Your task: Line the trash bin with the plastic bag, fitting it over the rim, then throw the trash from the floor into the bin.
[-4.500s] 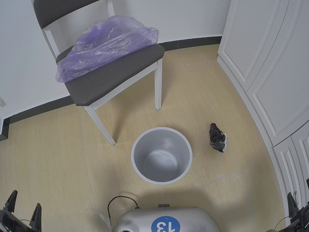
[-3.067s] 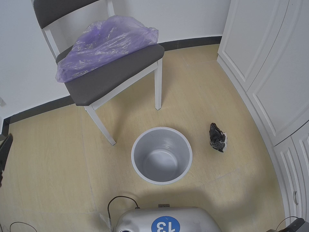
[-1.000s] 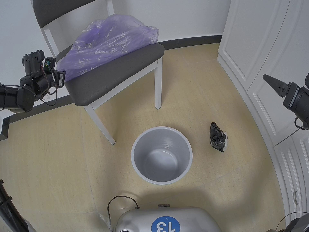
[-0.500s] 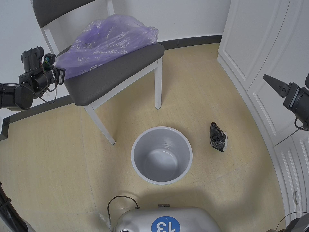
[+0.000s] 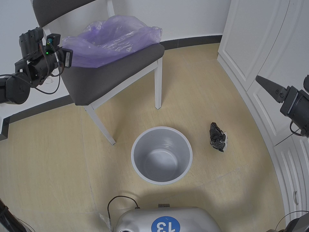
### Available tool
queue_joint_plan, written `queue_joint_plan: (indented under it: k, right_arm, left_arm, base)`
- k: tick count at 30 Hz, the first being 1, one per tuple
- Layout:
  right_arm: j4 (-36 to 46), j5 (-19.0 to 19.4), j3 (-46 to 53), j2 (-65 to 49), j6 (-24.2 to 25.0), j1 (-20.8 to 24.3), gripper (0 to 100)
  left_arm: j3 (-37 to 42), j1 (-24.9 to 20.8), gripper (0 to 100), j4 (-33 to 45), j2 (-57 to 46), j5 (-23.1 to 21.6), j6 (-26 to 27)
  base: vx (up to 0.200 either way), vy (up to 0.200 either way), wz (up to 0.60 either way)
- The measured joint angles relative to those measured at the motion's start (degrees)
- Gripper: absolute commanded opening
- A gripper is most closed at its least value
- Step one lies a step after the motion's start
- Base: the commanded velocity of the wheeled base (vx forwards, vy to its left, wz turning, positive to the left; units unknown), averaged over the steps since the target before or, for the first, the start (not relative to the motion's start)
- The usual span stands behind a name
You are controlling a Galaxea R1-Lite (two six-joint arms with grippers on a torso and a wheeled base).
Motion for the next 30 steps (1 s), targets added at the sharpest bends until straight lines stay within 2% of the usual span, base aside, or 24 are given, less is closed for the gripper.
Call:
queue_joint_plan:
  k: [10, 24, 30]
  right_arm:
    - [-0.6, -0.2, 2.2, 0.1, -0.2, 4.6, 100]
    - [-0.5, 0.3, 4.4, 0.4, -0.6, 4.9, 100]
    - [-0.5, 0.4, 4.9, 1.8, -0.6, 3.4, 100]
  left_arm:
    - [-4.3, -11.5, 0, 9.0, -6.1, 3.0, 0.5]
    - [-10.9, -32.4, 0, 13.6, -10.6, 12.1, 1.7]
    - [-12.8, -39.1, 0, 13.9, -11.4, 14.5, 3.8]
  base:
    - [0.000, 0.000, 0.00]
    - [0.000, 0.000, 0.00]
    - [0.000, 0.000, 0.00]
